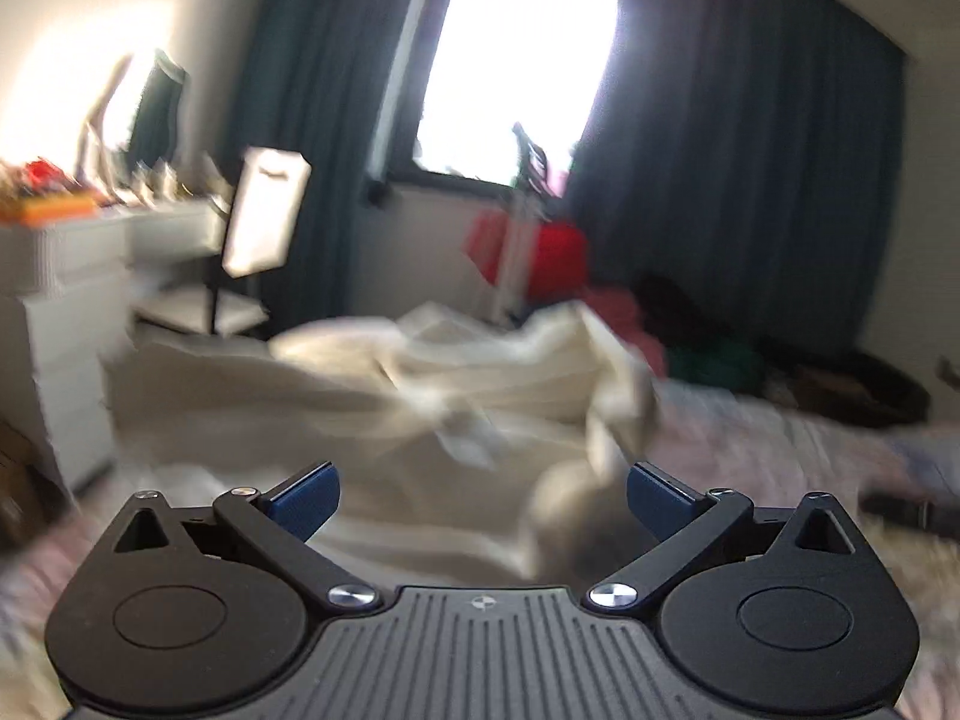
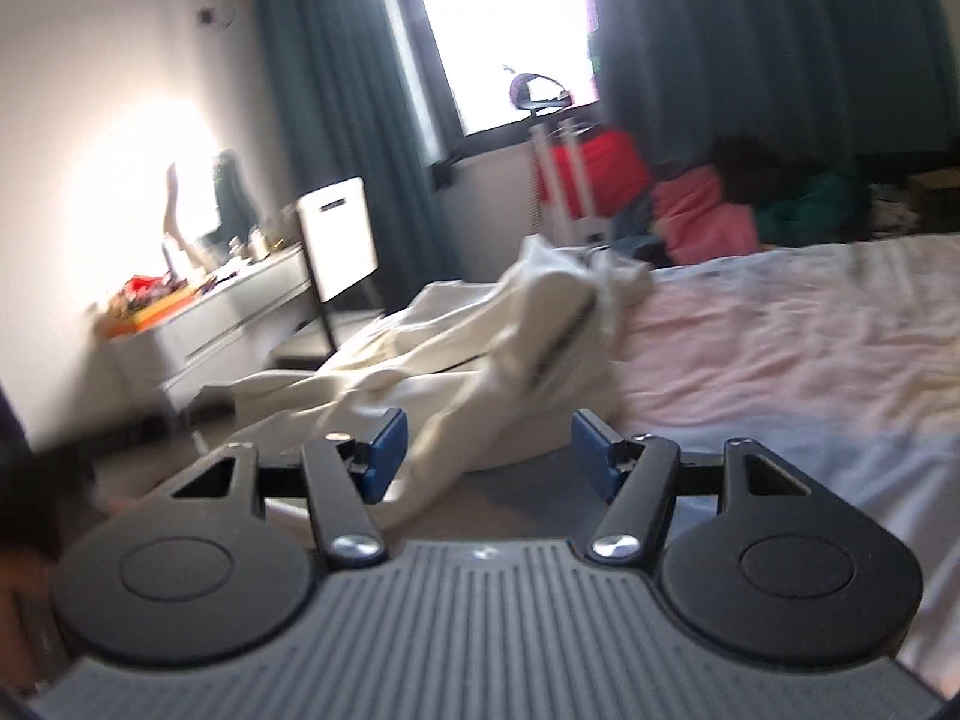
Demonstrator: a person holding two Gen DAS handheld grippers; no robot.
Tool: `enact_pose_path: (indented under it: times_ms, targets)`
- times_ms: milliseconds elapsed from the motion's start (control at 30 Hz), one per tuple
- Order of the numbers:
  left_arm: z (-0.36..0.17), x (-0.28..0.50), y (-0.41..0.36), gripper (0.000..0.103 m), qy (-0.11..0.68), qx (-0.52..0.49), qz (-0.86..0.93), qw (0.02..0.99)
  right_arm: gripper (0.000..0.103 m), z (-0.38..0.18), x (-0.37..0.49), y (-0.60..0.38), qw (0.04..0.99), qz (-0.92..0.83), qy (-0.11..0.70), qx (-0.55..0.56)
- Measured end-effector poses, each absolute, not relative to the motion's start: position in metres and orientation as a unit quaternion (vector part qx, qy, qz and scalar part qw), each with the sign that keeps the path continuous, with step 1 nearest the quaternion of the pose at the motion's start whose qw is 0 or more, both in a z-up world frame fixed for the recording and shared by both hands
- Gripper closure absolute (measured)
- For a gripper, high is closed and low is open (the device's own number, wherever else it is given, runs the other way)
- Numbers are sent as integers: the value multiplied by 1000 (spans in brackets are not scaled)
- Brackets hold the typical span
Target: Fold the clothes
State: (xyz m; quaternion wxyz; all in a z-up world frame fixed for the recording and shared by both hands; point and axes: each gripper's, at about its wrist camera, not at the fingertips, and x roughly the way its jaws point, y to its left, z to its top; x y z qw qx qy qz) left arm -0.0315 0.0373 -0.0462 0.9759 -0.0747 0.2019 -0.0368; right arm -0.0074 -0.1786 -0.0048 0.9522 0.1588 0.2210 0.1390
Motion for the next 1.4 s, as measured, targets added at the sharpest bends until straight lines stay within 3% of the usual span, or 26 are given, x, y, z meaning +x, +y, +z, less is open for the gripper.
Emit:
enact_pose_path:
  times_ms: [300, 533, 733, 833, 900, 933, 967, 1000, 1167, 1400]
  targets:
    - [-78, 10, 2, 3, 245, -39, -65, 967, 39, -19, -9, -238, 965, 56, 200, 162]
    - [-67, 137, -15, 11, 225, -61, -65, 970, 39, -37, 18, -263, 959, 23, 213, 186]
    - [-55, 253, -47, 25, 208, -99, -53, 972, 39, -55, 45, -285, 951, -3, 224, 212]
    - [-50, 303, -66, 38, 207, -94, -51, 972, 39, -72, 67, -292, 946, -5, 235, 225]
    - [-49, 330, -77, 67, 218, -81, -48, 971, 39, -83, 81, -295, 942, -6, 244, 229]
    - [-49, 342, -83, 74, 225, -73, -46, 971, 39, -89, 88, -296, 941, -7, 249, 231]
    - [-48, 348, -87, 91, 226, -63, -50, 971, 39, -94, 95, -297, 939, -8, 253, 233]
    - [-44, 350, -90, 97, 223, -54, -58, 972, 39, -98, 99, -300, 937, -11, 257, 238]
    - [-22, 324, -105, 100, 201, 3, -92, 975, 39, -100, 101, -308, 934, -23, 253, 253]
    - [-12, 176, -112, 100, 162, 96, -187, 964, 39, -88, 85, -312, 939, -35, 225, 259]
